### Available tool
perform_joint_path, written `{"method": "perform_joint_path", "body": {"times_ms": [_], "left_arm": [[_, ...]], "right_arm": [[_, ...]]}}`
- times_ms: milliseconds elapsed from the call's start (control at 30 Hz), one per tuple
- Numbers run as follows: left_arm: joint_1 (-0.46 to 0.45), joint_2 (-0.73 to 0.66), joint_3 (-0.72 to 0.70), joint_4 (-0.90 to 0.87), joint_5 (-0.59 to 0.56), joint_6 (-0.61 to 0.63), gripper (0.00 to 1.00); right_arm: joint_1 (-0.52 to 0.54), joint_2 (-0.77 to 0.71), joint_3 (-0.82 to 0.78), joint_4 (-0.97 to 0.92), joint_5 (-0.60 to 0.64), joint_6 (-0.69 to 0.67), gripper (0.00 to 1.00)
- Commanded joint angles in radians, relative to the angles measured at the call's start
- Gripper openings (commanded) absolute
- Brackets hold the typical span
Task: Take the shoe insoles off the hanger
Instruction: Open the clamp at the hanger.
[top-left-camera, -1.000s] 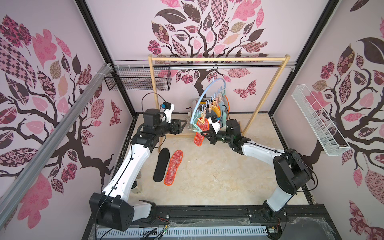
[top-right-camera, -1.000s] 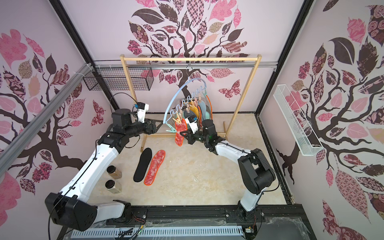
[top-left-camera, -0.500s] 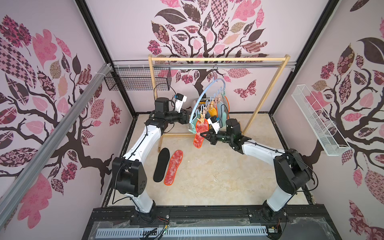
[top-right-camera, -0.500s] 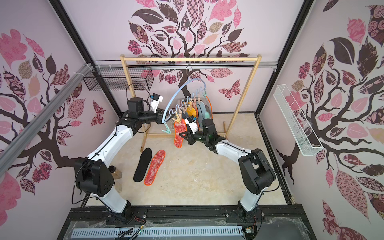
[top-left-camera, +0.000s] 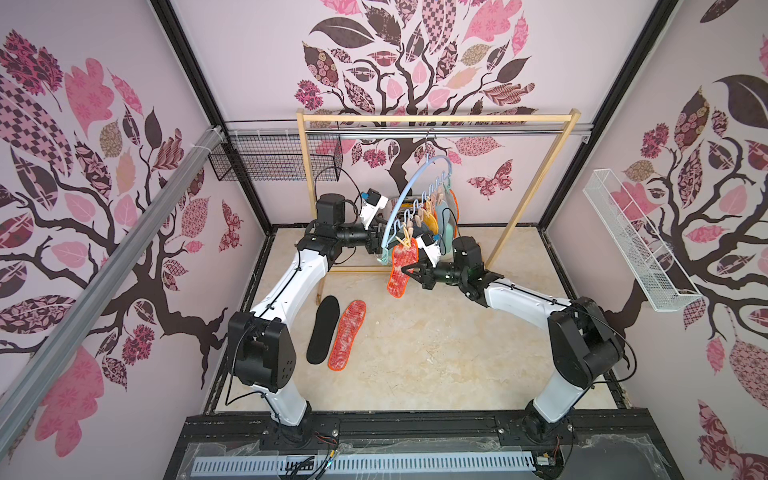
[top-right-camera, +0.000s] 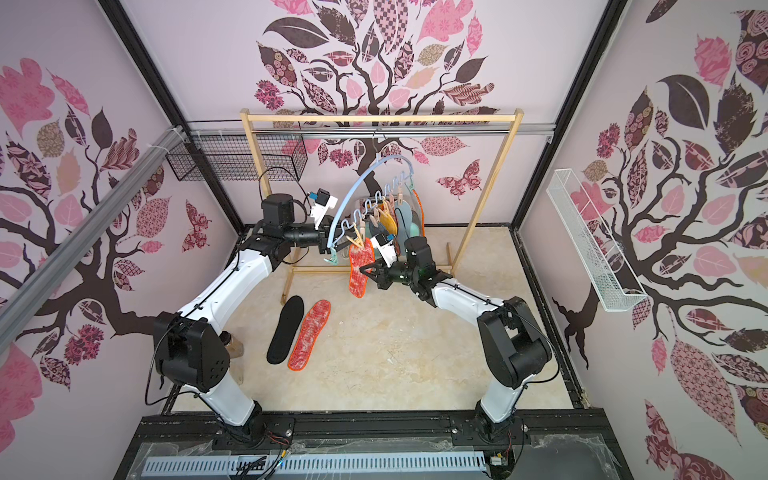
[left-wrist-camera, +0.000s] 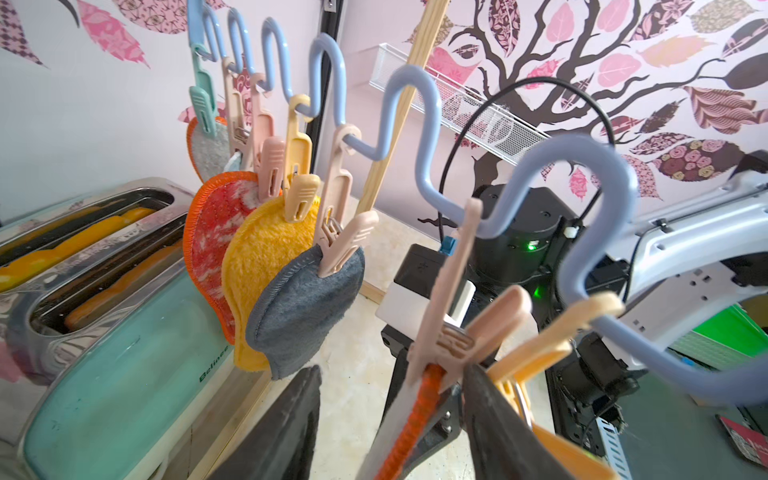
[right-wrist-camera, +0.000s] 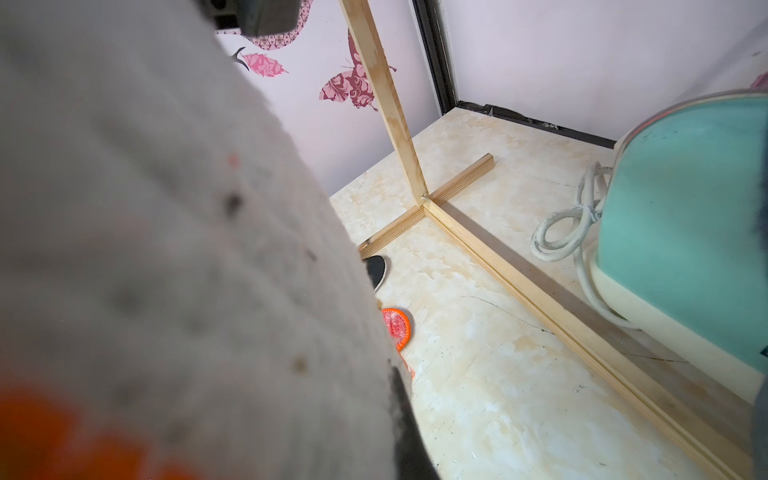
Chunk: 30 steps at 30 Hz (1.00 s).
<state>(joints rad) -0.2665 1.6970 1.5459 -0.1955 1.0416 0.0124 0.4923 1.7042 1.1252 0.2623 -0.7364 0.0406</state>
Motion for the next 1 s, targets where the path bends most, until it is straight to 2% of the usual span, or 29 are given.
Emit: {"method": "perform_joint_path", "body": {"times_ms": [0, 400, 700, 967], "left_arm": [[-0.014, 0.017, -0.003, 0.019, 0.061, 0.050, 0.59], [-0.046, 0.104, 0.126, -0.057, 0.032, 0.102, 0.53], [-0.048, 0.136, 0.203, -0.024, 0.104, 0.061, 0.49], [-0.048, 0.135, 0.193, 0.016, 0.136, 0.045, 0.52]], "right_arm": [[-0.005, -0.020, 0.054, -0.002, -0.014, -0.002, 0.00], [-0.006, -0.017, 0.055, -0.007, -0.026, -0.001, 0.00], [-0.008, -0.014, 0.060, -0.010, -0.035, -0.002, 0.00], [-0.010, -0.008, 0.062, -0.018, -0.040, -0.005, 0.00]]}}
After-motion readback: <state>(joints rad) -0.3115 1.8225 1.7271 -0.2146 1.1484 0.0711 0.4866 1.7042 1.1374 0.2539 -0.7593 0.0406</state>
